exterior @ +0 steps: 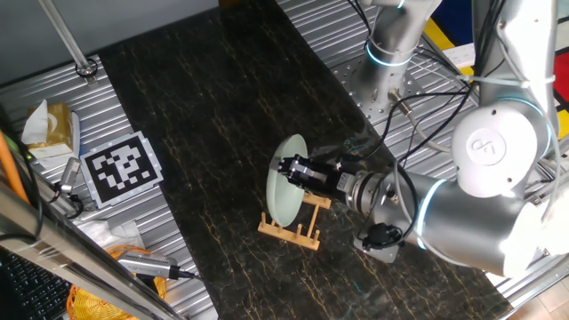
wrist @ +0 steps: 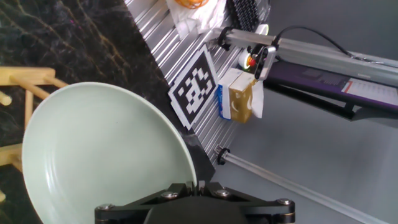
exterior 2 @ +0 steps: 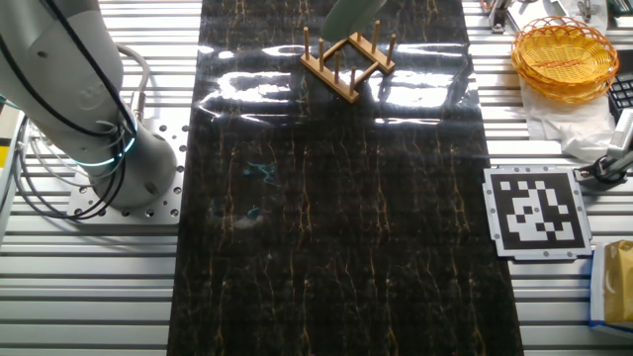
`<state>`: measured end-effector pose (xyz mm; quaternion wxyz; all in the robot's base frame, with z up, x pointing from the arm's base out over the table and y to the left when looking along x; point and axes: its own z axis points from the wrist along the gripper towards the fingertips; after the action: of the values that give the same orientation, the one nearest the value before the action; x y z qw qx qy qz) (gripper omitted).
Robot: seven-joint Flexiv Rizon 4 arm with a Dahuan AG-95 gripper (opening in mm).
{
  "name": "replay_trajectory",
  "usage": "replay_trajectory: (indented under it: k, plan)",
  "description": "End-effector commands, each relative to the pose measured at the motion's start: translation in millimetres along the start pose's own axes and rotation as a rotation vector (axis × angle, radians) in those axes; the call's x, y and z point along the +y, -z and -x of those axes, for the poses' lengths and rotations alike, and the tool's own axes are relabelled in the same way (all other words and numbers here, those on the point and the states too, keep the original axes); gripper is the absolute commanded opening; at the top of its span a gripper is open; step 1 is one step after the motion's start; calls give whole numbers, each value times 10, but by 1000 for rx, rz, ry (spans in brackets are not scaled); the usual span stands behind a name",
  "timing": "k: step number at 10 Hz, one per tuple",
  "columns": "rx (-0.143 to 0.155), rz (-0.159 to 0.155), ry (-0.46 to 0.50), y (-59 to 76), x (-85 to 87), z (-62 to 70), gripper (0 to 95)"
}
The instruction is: Put the dish on the dish rack
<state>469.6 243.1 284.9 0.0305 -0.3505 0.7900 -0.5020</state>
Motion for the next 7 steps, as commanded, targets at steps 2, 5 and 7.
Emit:
replay_trajectory:
  k: [2,5,7]
  plan:
    - [0,-2,-5,-2,2,6,0]
    - [12,-18,-6,-31,30,26,0]
    - [12,-16,-14,-61,62,44,0]
